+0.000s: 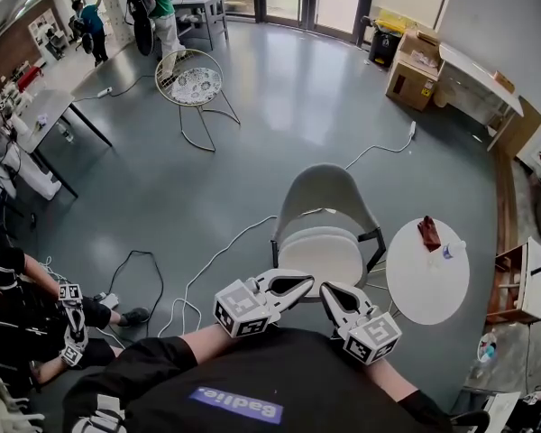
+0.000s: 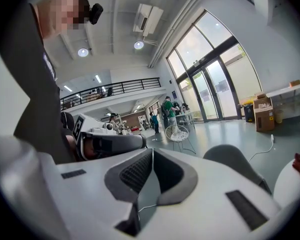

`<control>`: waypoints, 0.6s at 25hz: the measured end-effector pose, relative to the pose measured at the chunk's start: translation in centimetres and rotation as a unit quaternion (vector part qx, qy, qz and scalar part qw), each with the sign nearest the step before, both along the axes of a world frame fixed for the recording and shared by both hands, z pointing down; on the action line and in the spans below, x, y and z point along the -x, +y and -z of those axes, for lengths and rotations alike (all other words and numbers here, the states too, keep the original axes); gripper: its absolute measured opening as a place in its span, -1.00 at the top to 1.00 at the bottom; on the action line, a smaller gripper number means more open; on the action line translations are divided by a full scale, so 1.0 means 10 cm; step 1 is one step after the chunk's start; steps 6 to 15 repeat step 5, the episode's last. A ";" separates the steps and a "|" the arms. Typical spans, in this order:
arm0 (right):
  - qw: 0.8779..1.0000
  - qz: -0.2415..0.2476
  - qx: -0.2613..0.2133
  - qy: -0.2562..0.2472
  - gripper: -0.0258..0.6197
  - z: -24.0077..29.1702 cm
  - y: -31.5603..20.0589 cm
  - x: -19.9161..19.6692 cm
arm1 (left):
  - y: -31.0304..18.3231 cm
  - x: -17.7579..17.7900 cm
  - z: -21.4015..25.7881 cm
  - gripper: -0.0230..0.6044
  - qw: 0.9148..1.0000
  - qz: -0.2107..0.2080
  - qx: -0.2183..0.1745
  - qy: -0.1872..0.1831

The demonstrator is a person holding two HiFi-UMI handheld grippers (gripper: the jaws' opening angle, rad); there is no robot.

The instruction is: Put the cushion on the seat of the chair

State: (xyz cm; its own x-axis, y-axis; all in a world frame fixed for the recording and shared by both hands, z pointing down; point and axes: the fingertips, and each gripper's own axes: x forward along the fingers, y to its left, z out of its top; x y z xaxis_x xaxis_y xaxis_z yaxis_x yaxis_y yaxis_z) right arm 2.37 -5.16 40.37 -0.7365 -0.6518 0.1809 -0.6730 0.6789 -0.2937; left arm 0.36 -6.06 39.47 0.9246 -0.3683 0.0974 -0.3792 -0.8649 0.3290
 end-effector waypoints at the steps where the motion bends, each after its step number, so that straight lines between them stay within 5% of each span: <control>1: 1.000 0.000 0.000 0.000 0.82 0.00 0.00 -0.01 | 0.00 -0.01 -0.01 0.87 1.000 0.000 0.000 0.000; 15: 1.000 0.000 0.000 -0.001 0.82 -0.07 0.00 -0.04 | -0.01 -0.04 -0.05 0.87 1.000 0.001 -0.001 0.000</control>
